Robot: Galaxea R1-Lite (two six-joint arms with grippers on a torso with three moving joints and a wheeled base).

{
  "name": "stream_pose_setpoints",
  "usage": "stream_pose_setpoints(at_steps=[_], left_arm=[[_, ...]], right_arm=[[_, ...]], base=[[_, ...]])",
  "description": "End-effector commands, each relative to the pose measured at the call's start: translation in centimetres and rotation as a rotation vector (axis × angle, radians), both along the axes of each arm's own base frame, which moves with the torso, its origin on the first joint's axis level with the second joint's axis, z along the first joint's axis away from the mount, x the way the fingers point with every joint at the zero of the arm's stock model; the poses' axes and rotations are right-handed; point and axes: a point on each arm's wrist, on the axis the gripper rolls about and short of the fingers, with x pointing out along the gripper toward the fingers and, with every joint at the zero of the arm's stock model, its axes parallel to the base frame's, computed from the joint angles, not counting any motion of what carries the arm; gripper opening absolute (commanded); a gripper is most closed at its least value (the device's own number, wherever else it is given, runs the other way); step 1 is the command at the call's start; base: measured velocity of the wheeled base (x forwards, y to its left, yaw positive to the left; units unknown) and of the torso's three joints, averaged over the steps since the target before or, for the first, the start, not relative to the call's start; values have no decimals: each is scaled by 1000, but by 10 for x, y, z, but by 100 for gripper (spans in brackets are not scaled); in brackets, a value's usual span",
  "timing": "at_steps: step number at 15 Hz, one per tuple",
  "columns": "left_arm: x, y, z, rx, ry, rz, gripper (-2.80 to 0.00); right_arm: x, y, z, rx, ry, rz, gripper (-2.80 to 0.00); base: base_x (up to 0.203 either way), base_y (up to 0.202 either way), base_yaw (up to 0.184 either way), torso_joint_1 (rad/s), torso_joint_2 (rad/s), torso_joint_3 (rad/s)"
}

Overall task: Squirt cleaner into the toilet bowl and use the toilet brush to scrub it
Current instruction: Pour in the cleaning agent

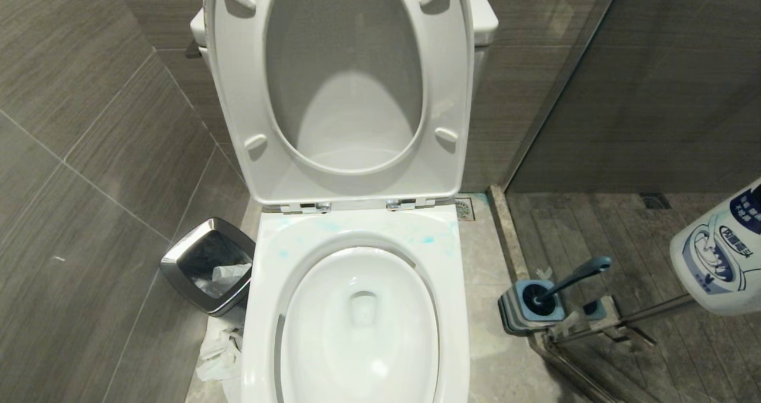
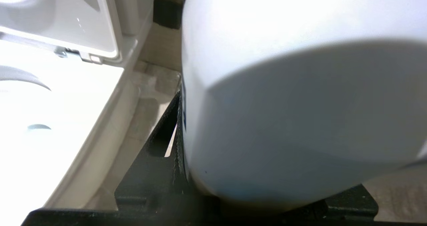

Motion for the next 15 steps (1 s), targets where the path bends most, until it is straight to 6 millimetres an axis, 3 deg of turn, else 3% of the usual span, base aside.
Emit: stream_pose_setpoints(at_steps=[1, 8, 15], left_arm=[[0, 0, 0, 1, 3, 0, -280], [0, 0, -1, 0, 6, -1, -280], [0, 0, -1, -3, 6, 2, -280]], right_arm=[[17, 4, 3, 5, 38, 2, -280], [52, 32, 24, 21, 15, 58, -280], [99, 94, 19, -48, 67, 1, -280]], base=[[0, 0, 0, 3, -2, 203], [0, 0, 0, 1, 3, 204], [0, 0, 0, 1, 1, 42]])
